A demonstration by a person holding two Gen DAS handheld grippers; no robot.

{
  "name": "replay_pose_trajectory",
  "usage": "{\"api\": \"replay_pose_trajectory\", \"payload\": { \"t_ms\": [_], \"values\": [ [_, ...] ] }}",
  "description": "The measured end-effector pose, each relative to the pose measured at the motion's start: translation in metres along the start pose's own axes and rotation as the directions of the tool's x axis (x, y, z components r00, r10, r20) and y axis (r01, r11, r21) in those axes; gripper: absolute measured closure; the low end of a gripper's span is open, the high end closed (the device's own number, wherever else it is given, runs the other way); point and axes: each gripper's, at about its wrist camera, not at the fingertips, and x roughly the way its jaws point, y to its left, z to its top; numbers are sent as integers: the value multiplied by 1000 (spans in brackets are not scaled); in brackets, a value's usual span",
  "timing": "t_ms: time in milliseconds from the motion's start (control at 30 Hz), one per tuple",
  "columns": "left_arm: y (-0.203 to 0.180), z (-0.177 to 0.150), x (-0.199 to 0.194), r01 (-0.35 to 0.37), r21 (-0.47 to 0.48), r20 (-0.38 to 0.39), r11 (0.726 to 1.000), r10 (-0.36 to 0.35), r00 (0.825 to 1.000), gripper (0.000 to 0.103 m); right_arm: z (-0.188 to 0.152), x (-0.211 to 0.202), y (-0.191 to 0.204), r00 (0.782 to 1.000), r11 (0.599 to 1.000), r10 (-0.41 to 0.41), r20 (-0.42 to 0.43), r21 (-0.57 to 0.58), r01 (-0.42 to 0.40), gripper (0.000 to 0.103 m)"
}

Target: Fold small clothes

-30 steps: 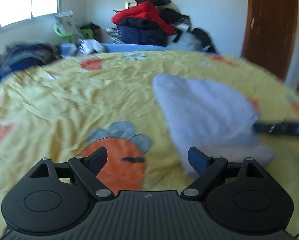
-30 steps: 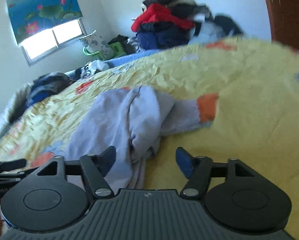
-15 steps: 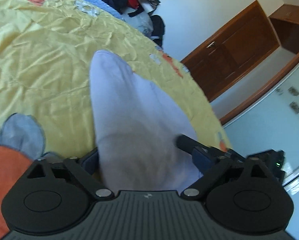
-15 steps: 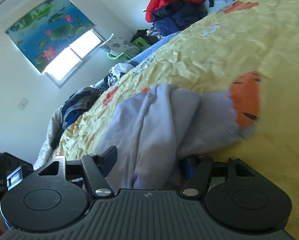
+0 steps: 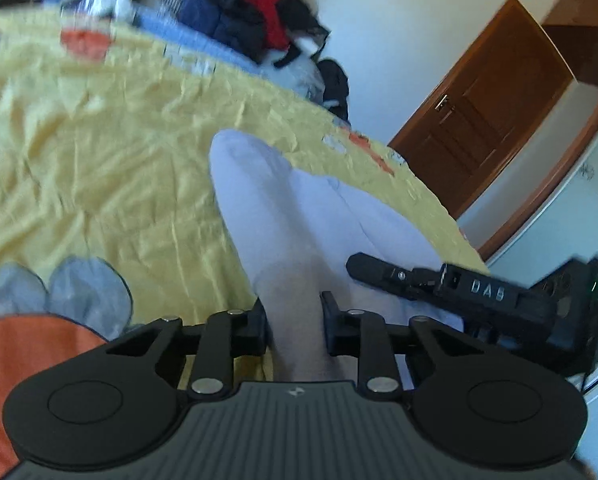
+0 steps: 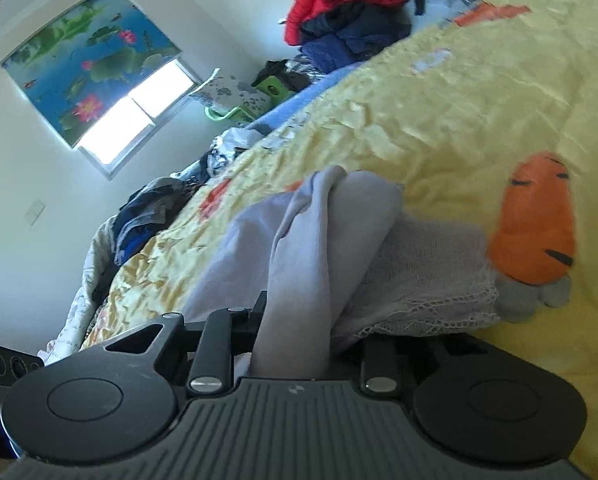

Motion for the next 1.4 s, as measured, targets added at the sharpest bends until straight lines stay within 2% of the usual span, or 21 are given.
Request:
{"api": "replay_pose_trajectory", "payload": {
  "t_ms": [67,200,333,400,467,533,600,667,700,767,833,867,900,967,1033,1067,1100,1200,1300,1333,1400],
  "values": [
    [-8,3,-15,-29,52,49,998,26,998,79,4,-2,13,1000,999,25,7,-28,-25,74],
    [-10,18,-48,-62,82,127,995,51,991,79,14,-3,44,995,992,97,39,-84,-93,74],
    [-2,34,-68,-144,96,140,985,130,982,77,20,14,73,994,985,107,28,-140,-102,70],
    [8,36,-63,-216,89,103,972,206,973,73,17,33,80,998,986,66,-9,-150,-67,63],
    [20,32,-54,-301,84,49,950,298,953,67,11,52,80,999,986,-20,-46,-164,12,60],
    [34,26,-48,-373,42,-13,927,374,928,57,4,62,79,991,974,-120,-66,-200,105,60],
    [40,18,-62,-357,9,8,934,357,934,43,-3,52,81,984,958,-174,-22,-236,164,54],
    [41,10,-78,-369,6,35,929,369,929,30,-7,30,85,973,934,-226,48,-271,231,54],
    [40,5,-87,-393,18,52,919,392,918,28,-11,15,91,963,912,-252,96,-310,270,55],
    [37,-6,-102,-443,62,74,894,439,896,28,-21,-9,105,958,863,-241,153,-418,284,55],
    [30,-19,-121,-454,115,97,884,445,890,28,-37,-31,117,971,817,-183,152,-525,236,51],
    [25,-25,-128,-457,135,102,879,446,889,28,-47,-41,123,981,790,-140,133,-582,191,44],
    [20,-32,-134,-462,153,109,873,450,886,28,-58,-49,129,990,757,-95,102,-639,139,42],
    [15,-42,-143,-453,185,121,872,437,891,27,-84,-62,139,996,657,-57,62,-749,85,42],
    [10,-48,-144,-450,208,116,868,435,893,24,-109,-67,147,993,520,-87,80,-846,113,44],
    [7,-51,-143,-457,220,113,862,443,890,24,-119,-67,149,989,455,-110,94,-880,135,52],
    [5,-53,-141,-463,231,114,856,448,887,24,-125,-65,150,986,418,-134,99,-896,147,59],
    [-1,-58,-134,-464,258,118,847,449,886,24,-126,-59,152,983,415,-160,93,-897,153,67],
    [-4,-60,-131,-452,249,107,857,439,892,24,-132,-56,156,976,363,-189,104,-916,168,67],
    [-6,-61,-130,-446,246,104,861,434,895,24,-134,-56,156,975,360,-196,104,-917,170,67],
    [-9,-64,-129,-449,250,107,858,436,893,24,-134,-52,154,973,387,-214,89,-907,168,67]
  ]
}}
